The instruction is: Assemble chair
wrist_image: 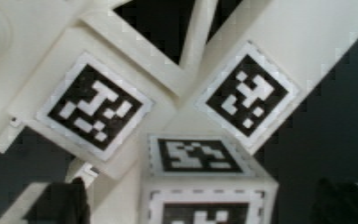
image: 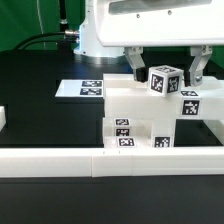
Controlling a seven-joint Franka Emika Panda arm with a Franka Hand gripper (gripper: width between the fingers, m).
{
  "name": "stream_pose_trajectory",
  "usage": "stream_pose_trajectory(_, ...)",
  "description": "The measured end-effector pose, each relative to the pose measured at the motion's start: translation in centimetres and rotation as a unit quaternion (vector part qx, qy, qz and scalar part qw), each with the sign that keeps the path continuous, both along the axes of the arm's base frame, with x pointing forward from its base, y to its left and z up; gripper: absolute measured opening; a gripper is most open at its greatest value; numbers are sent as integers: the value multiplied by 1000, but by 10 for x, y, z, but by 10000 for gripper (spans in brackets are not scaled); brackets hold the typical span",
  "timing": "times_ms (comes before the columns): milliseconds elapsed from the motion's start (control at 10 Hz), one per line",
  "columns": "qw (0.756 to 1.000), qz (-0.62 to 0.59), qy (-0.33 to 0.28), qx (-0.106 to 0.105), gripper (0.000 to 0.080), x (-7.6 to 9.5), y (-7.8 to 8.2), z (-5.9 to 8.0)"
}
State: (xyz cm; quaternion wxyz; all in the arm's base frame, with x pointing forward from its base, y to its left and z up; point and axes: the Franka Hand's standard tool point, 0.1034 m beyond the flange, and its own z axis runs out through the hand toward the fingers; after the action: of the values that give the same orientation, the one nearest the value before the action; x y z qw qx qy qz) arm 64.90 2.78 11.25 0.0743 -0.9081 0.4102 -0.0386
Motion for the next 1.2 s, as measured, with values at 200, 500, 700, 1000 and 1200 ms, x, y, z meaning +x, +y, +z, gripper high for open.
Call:
stream_pose_trajectory(200, 997, 80, -8, -11, 647, 0, 0, -1)
stream_pose_trajectory(500, 978, 205, -10, -30, 649, -2, 1, -1)
stream_pose_trajectory(700, 957, 288, -10, -42, 649, -3, 10, -1)
stream_pose_trajectory(1000, 925, 376, -11, -46, 649, 2, 7, 1)
stream_pose_trajectory(1200, 924, 380, -9, -45, 649, 1, 8, 0)
